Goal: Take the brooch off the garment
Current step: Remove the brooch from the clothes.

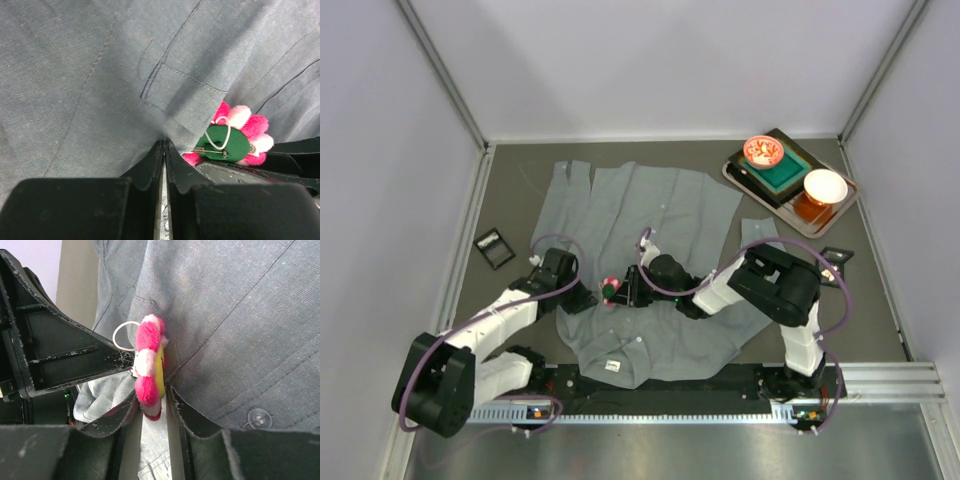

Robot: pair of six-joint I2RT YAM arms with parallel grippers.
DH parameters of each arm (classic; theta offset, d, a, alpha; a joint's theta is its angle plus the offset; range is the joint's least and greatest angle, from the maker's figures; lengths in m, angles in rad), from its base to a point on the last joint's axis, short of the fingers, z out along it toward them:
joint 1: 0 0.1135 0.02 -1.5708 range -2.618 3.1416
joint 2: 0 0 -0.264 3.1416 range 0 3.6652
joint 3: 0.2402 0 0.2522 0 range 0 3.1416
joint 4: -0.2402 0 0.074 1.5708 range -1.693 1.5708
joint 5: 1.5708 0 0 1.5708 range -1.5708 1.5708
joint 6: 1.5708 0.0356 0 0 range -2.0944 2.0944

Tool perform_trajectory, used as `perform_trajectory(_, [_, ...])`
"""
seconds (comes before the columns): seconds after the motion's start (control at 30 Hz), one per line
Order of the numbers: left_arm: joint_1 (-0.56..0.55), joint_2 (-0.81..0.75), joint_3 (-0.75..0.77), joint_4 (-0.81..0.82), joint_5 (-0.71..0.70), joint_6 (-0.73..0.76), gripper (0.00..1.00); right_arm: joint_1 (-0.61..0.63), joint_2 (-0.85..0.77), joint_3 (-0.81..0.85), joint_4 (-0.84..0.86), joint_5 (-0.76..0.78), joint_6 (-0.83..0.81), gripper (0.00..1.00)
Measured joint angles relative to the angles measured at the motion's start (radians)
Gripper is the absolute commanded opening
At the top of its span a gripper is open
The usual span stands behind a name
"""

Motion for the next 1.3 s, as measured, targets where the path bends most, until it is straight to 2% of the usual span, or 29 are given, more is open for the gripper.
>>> perform_trajectory(0.03, [0.0, -0.002, -0.009, 0.007, 0.0, -0.004, 0.09, 0.001, 0.0, 0.0, -0.001, -0.003, 0.001, 0.34])
perform_trajectory(0.13, [0.0, -0.016, -0.032, 0.019, 0.0, -0.012, 0.09, -0.003, -0.003, 0.0, -0.004, -0.012, 0.003, 0.4])
perform_trajectory(0.4, [0.0, -0.049, -0.047, 0.02, 0.003, -0.016, 0.09, -0.029, -0.081, 0.002, -0.12, -0.013, -0.063, 0.44])
perform_trajectory(0.77, [0.0, -0.048, -0.047, 0.026, 0.021, -0.022, 0.09, -0.032, -0.085, 0.096, -0.241, -0.019, -0.162, 0.48])
perform_trajectory(0.9, [0.0, -0.048, -0.047, 0.026, 0.025, -0.026, 0.09, -0.036, -0.085, 0.139, -0.27, -0.016, -0.184, 0.38])
perform_trajectory(1.1, [0.0, -0.048, -0.047, 0.026, 0.026, -0.031, 0.09, -0.038, -0.082, 0.145, -0.278, -0.013, -0.183, 0.17])
perform_trajectory(1.3, [0.0, -0.048, -0.047, 0.028, 0.027, -0.034, 0.09, -0.02, -0.071, 0.101, -0.217, 0.005, -0.111, 0.06])
